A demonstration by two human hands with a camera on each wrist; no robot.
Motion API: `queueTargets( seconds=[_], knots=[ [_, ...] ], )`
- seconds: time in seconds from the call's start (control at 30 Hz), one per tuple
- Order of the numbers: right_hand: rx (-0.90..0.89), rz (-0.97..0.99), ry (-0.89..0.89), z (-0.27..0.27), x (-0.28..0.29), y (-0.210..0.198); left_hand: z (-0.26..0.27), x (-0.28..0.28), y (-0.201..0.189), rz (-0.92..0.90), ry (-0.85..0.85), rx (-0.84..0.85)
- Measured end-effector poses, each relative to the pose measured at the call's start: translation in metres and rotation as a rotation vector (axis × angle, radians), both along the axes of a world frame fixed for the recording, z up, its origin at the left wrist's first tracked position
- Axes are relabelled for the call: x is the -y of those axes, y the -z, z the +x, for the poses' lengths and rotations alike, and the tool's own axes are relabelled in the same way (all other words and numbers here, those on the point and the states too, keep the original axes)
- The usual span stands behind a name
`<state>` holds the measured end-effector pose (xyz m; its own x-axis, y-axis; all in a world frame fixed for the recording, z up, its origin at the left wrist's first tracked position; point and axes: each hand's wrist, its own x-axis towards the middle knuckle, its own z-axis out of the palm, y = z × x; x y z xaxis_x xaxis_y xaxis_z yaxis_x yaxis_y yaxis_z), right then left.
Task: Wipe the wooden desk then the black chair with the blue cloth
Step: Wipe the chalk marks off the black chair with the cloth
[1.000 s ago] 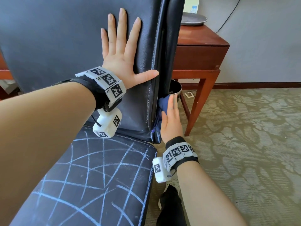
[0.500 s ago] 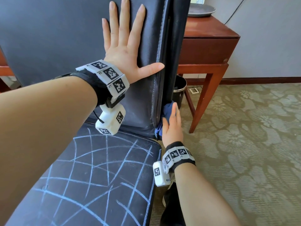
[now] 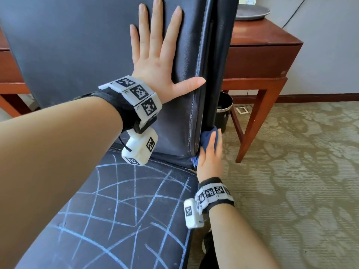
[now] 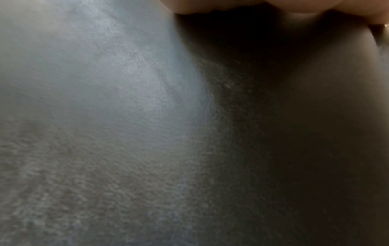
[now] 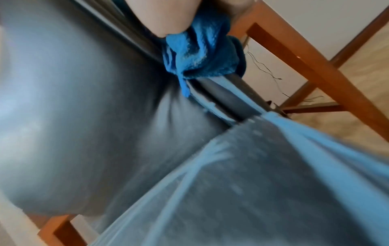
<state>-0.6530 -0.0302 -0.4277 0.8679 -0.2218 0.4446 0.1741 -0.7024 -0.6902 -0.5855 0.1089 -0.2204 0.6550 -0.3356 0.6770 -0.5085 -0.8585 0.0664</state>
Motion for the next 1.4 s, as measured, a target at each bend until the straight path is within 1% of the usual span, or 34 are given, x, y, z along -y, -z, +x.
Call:
queueTargets(
  seconds=[0.07,0.13,0.2,0.27,0.33,0.4,0.47,0.5,0.67,0.73,0.87,0.93,0.97,1.0,1.07,1.13,1.17,1.23,1.3,1.37,1.4],
  knots=[
    [-0.167,0.019,-0.026,-0.003,0.004,0.010,0.000,0.000,0.000,-0.003,0.001,-0.003],
    [-0.290,0.116,-0.054,-0.004,0.008,0.013,-0.001,0.000,-0.001,0.001,-0.003,-0.006],
    [-0.287,0.200,-0.079,-0.003,0.013,0.012,-0.003,-0.001,0.000,0.002,-0.001,-0.004],
    [-0.246,0.198,-0.111,-0.002,0.021,0.006,-0.006,-0.003,0.002,0.008,-0.002,-0.006],
    [-0.259,0.177,-0.175,-0.002,0.031,0.000,-0.009,-0.006,0.005,0.013,0.013,-0.024],
    [-0.289,0.090,-0.217,-0.006,0.040,-0.004,-0.014,-0.008,0.010,0.011,0.044,-0.040],
    [-0.272,-0.021,-0.228,-0.012,0.048,-0.003,-0.019,-0.009,0.020,0.014,0.070,-0.044],
    [-0.264,-0.030,-0.235,-0.014,0.050,-0.001,-0.022,-0.009,0.026,0.016,0.081,-0.046],
    [-0.243,0.067,-0.183,-0.018,0.042,0.002,-0.029,-0.005,0.057,-0.012,0.102,-0.026],
    [-0.240,0.058,-0.128,-0.016,0.031,0.005,-0.028,-0.004,0.061,-0.031,0.103,-0.025],
    [-0.410,-0.012,-0.001,-0.011,0.016,0.009,-0.022,-0.006,0.063,-0.023,0.083,-0.020],
    [-0.432,0.000,0.007,-0.004,0.017,0.011,-0.019,-0.007,0.063,-0.013,0.072,-0.014],
    [-0.447,0.049,-0.006,0.000,0.019,0.017,-0.018,-0.008,0.062,-0.009,0.065,-0.018],
    [-0.499,0.087,-0.013,0.003,0.022,0.026,-0.017,-0.009,0.061,-0.008,0.060,-0.021],
    [-0.691,0.044,-0.039,-0.003,0.029,0.051,-0.017,-0.011,0.061,-0.009,0.066,-0.024],
    [-0.787,0.007,-0.078,-0.015,0.038,0.076,-0.017,-0.011,0.063,-0.004,0.066,-0.024],
    [-0.779,0.029,-0.074,-0.019,0.042,0.077,-0.015,-0.010,0.062,0.004,0.067,-0.021],
    [-0.702,0.075,-0.028,-0.023,0.051,0.069,-0.014,-0.008,0.061,0.003,0.078,-0.026],
    [-0.584,0.118,0.015,-0.017,0.055,0.047,-0.016,-0.007,0.060,0.007,0.083,-0.018],
    [-0.454,0.149,-0.023,-0.009,0.052,0.020,-0.018,-0.008,0.060,0.006,0.086,-0.018],
    [-0.424,0.169,-0.053,-0.006,0.046,0.012,-0.019,-0.008,0.060,0.007,0.085,-0.021]
  ],
)
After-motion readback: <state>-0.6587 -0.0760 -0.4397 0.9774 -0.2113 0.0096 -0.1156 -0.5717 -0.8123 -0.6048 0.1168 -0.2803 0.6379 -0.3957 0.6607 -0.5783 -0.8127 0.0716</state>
